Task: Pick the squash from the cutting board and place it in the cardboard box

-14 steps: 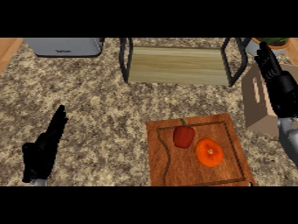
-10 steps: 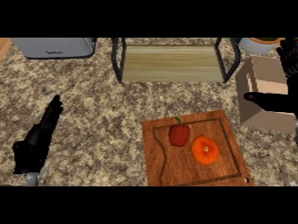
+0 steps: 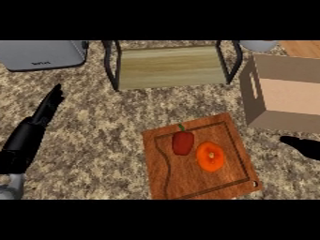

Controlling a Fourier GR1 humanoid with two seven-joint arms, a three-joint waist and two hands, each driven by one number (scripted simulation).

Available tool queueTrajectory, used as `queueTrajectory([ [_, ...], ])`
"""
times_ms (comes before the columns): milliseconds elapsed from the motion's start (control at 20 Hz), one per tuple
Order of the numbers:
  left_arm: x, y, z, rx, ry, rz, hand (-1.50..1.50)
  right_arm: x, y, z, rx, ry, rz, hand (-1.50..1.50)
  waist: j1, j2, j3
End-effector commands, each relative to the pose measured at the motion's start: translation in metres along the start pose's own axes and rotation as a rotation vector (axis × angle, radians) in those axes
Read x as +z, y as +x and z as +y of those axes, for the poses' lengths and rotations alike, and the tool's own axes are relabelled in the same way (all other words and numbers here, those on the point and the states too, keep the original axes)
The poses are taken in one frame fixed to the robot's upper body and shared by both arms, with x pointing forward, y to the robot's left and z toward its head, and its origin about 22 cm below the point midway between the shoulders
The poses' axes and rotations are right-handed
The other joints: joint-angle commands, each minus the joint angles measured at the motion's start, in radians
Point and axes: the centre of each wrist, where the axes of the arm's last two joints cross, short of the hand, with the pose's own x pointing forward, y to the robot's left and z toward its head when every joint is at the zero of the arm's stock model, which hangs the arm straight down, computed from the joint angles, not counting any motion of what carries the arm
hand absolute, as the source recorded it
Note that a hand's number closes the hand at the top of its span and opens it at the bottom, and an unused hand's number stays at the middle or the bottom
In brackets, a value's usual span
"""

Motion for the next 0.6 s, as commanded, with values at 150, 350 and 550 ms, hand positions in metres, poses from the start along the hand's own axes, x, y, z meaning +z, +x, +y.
queueTrajectory([
  [150, -0.008, 0.011, 0.013, -0.018, -0.084, -0.069, 0.00, 0.070, 0.024, -0.011, 0.257, 0.131, -0.085, -1.50, 0.053, 0.015, 0.002],
  [350, -0.017, 0.020, 0.011, -0.011, -0.096, -0.074, 0.00, 0.081, 0.049, -0.018, 0.419, 0.267, 0.016, -1.50, 0.077, 0.021, 0.000],
  [550, -0.026, 0.020, -0.001, -0.004, -0.125, -0.093, 0.00, 0.087, 0.071, -0.014, 0.567, 0.413, 0.114, -1.50, 0.112, 0.031, -0.001],
])
